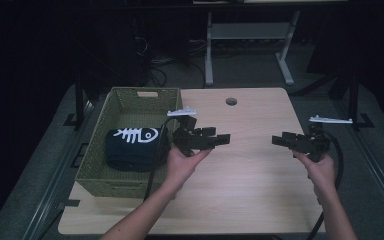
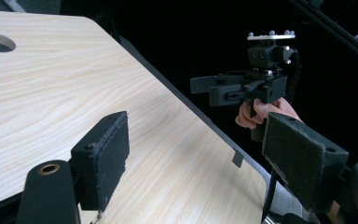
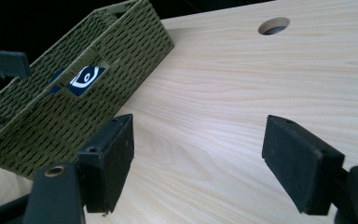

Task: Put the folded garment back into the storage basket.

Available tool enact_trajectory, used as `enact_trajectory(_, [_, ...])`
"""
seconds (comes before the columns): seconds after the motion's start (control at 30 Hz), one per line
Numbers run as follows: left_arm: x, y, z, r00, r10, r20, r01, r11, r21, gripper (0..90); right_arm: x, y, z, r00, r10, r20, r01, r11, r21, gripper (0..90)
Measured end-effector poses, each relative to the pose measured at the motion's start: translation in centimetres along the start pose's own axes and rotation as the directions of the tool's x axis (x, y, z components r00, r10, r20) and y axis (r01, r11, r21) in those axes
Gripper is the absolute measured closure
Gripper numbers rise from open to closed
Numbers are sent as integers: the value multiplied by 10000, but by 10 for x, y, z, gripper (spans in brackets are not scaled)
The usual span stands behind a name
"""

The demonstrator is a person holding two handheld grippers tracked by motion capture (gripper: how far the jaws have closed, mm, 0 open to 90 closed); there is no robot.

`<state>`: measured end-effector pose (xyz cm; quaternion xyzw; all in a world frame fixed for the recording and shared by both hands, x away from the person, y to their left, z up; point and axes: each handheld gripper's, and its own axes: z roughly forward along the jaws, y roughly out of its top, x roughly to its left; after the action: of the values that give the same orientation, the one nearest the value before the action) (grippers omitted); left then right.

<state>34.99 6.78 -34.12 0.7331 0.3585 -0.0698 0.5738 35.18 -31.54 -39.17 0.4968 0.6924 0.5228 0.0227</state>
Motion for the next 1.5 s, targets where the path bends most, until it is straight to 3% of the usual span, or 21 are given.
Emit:
enact_trajectory(0.23, [-4,-7,12,9999,75,120,-76,9999,119,221,-11,-11,-7,9995,159,255,-157,9998,-109,248])
enact_trajectory(0.33, [-5,-12,16,9980,-294,558,297,9995,-47,221,-15,-14,-9,9991,277,320,-275,9996,-61,248])
enact_trajectory(0.47, [-10,-17,19,9981,-265,564,271,9996,-88,222,-20,-22,-15,9984,425,385,-418,9990,-180,249])
enact_trajectory(0.63, [-13,-24,24,9986,-30,527,28,10000,27,222,-28,-32,-24,9966,622,542,-601,9974,-398,249])
enact_trajectory(0.93, [-23,-44,30,9971,653,380,-660,9977,173,217,-34,-48,-31,9946,617,829,-603,9980,-192,247])
enact_trajectory(1.1, [-24,-61,31,9960,822,351,-828,9964,164,217,-33,-57,-34,9945,528,902,-518,9986,-126,247])
enact_trajectory(1.2, [-24,-70,30,9967,627,510,-636,9978,165,217,-30,-64,-37,9946,384,963,-378,9992,-88,247])
enact_trajectory(1.5, [-31,-91,26,9933,1101,339,-1113,9931,357,217,-22,-84,-44,9926,-44,1210,35,10000,76,244])
